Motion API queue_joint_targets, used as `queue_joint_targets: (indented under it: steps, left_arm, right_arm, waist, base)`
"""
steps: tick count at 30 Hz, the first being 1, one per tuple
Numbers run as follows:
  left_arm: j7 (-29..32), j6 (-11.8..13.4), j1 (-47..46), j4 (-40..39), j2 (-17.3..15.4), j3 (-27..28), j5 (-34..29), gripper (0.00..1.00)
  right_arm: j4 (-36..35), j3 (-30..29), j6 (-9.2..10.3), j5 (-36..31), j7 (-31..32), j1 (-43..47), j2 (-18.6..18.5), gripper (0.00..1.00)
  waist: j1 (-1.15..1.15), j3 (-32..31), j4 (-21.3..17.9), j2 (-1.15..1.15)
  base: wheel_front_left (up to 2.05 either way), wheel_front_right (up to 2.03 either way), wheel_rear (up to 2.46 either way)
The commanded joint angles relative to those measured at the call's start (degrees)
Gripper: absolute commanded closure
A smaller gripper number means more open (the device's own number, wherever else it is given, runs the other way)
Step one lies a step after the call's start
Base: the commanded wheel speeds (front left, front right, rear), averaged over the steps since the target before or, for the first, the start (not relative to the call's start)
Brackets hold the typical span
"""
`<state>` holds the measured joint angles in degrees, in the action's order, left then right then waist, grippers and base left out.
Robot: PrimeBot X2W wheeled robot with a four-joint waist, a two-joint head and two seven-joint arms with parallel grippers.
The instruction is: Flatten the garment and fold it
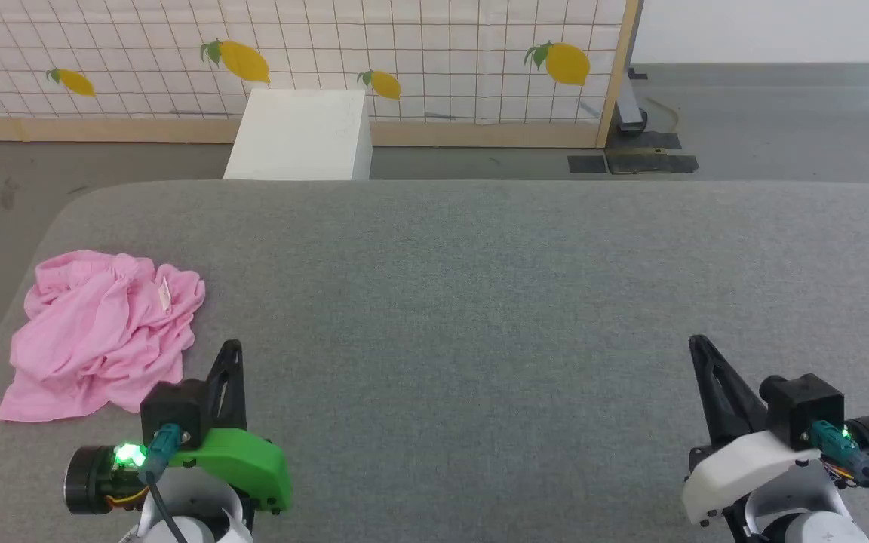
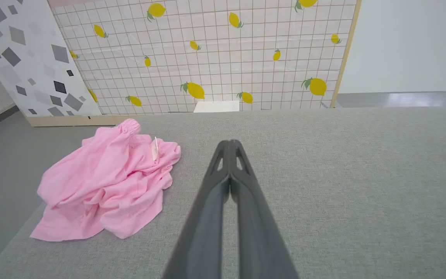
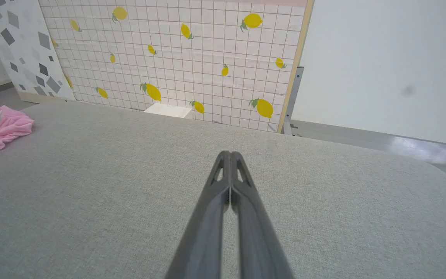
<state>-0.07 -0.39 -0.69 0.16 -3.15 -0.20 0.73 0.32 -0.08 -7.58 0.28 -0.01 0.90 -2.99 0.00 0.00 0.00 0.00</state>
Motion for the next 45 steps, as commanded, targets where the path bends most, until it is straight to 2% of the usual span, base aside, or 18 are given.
queue_joint_targets:
  steps: [1,15,16,31,45]
  left_arm:
    - [0.1,0.4,0.7,-0.2,0.3,0.2,-0.7,1.0]
    - [0.1,0.4,0.7,-0.2,0.3,0.2,-0.7,1.0]
    - [0.0,0.0,0.0,0.0,0.0,0.0,0.0,0.0]
    - [-1.3,0.7,-0.8,1.7,0.0,-1.4,1.5,0.0]
    - [-3.3,2.1,-2.0,4.2,-0.4,-2.7,3.2,0.0]
  right_arm:
    - [-0.3,0.1,0.09,-0.3,0.0,-0.9,0.1,1.0]
    - [-0.3,0.1,0.09,-0.3,0.0,-0.9,0.1,1.0]
    - [0.0,0.0,0.0,0.0,0.0,0.0,0.0,0.0]
    - [0.8,0.0,0.0,0.0,-1.0,-0.4,0.0,0.0]
    - [1.9,-0.1,0.01,-0.1,-2.6,-1.1,0.0,0.0]
  waist:
    - [0.0,0.0,0.0,0.0]
    - [0.0,0.0,0.0,0.0]
    - [0.0,0.0,0.0,0.0]
    - [0.0,-0.1,0.8,0.0]
    - [0.0,0.1,5.9,0.0]
  base:
    - [0.0,0.0,0.0]
    - [0.0,0.0,0.0]
    - [0.0,0.0,0.0]
    - [0.0,0.0,0.0]
    - [0.0,0.0,0.0]
